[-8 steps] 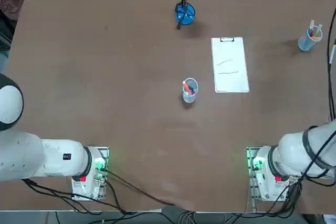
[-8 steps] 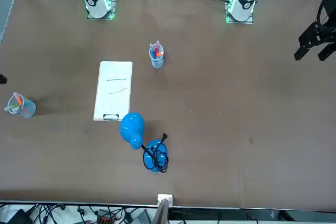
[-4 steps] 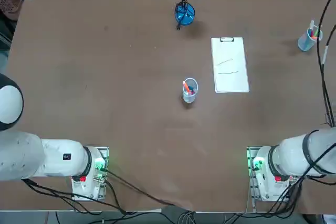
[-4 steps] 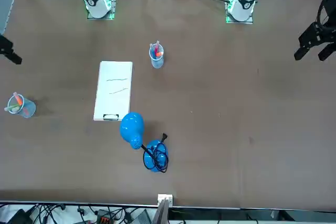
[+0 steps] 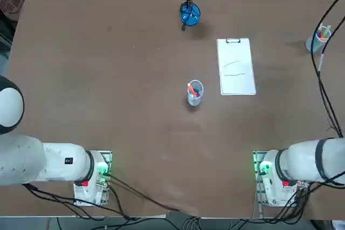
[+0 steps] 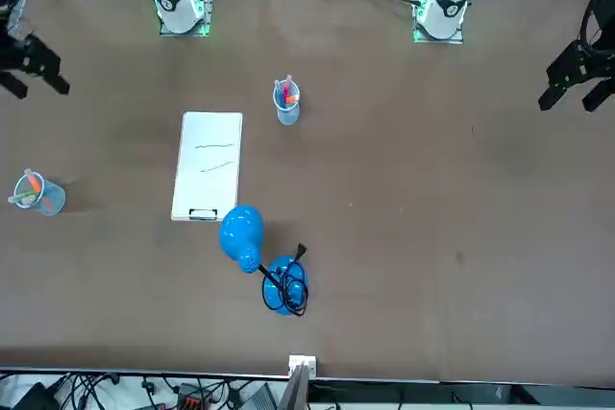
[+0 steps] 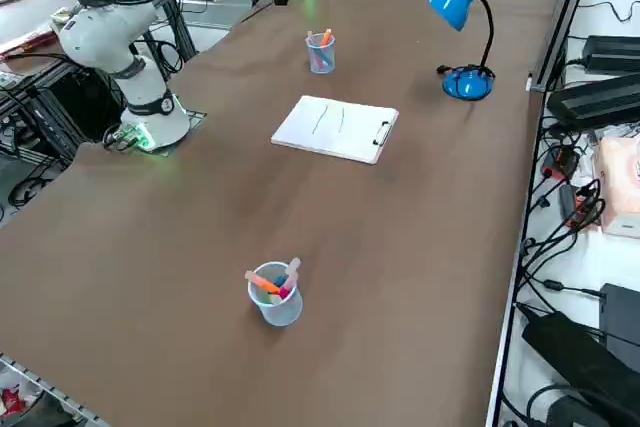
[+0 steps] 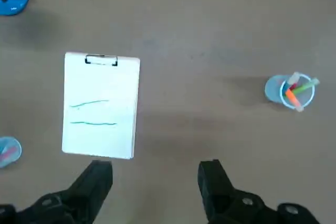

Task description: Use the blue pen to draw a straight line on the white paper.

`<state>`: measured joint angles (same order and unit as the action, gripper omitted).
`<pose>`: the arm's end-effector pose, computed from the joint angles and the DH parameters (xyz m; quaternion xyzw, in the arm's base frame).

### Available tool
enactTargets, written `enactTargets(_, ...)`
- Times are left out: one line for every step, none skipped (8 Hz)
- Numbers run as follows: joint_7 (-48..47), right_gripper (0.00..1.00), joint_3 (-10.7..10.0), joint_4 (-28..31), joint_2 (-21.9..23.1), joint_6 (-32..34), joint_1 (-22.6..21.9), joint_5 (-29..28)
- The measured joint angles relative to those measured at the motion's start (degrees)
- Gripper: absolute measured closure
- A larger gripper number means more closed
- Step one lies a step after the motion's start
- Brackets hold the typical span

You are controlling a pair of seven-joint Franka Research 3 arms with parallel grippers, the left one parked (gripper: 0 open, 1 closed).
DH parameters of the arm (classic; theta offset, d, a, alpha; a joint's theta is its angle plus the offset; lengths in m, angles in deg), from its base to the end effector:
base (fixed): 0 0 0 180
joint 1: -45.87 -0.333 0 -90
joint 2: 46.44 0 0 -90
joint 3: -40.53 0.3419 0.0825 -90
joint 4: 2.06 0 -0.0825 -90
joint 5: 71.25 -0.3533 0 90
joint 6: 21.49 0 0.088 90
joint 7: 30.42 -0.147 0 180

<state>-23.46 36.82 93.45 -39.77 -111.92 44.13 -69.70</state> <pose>0.4854 -0.0227 0.6272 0.9989 0.0436 0.0130 0.0108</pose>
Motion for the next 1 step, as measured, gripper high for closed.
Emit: enactTargets(0.0,0.0,0.0,0.7,0.9,0.0,0.0,-0.1)
